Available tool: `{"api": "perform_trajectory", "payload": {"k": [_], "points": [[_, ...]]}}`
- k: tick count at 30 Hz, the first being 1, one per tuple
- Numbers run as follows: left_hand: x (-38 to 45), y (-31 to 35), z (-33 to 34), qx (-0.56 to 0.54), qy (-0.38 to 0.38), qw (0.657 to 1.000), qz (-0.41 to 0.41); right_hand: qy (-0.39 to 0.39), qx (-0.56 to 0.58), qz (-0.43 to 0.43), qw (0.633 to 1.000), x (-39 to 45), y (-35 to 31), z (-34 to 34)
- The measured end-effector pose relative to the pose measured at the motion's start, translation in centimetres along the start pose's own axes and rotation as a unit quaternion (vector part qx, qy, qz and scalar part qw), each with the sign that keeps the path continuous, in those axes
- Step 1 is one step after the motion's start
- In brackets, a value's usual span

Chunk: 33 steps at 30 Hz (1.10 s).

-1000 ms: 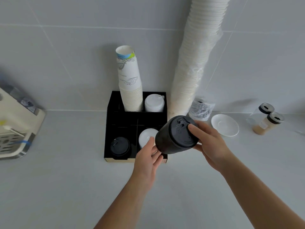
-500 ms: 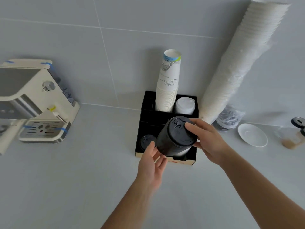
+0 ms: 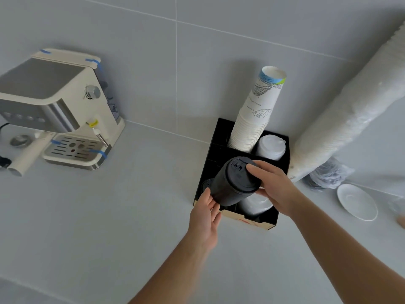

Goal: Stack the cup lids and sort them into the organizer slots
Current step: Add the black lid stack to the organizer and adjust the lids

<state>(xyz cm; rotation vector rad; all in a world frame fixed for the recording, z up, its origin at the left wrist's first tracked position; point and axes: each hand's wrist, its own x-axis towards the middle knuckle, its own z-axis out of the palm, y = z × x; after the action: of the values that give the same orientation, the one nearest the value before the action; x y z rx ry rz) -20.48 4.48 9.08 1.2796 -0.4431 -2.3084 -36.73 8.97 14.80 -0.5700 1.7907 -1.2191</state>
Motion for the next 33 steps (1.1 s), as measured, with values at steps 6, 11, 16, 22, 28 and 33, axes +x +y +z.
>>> {"api": "perform_trajectory", "payload": {"k": [6,11,16,22,28,33], "points": [[1.5,0.7,0.1,-0.012,0.026,1.0,0.004,-0.019,-0.012,0.022,1.0,2.7,0.2,0.6],[3.0,1.3,0.2,-0.017,0.034,0.999,-0.005,-0.031,-0.009,0.028,0.999,4.9,0.3,0.9],[4.7,1.1,0.2,0.032,0.04,0.999,-0.001,-0.037,-0.074,0.032,0.996,6.3,1.5,1.8],[5.9,2.2,0.5,0.078,0.021,0.997,-0.019,-0.033,-0.137,0.007,0.99,7.5,2.1,2.1],[6.5,3.0,0.9,0.109,0.009,0.993,-0.046,-0.035,-0.144,0.013,0.989,7.5,2.0,1.8],[7.1,3.5,1.8,0.139,0.013,0.989,-0.056,-0.018,-0.167,0.014,0.986,7.2,1.6,1.1]]}}
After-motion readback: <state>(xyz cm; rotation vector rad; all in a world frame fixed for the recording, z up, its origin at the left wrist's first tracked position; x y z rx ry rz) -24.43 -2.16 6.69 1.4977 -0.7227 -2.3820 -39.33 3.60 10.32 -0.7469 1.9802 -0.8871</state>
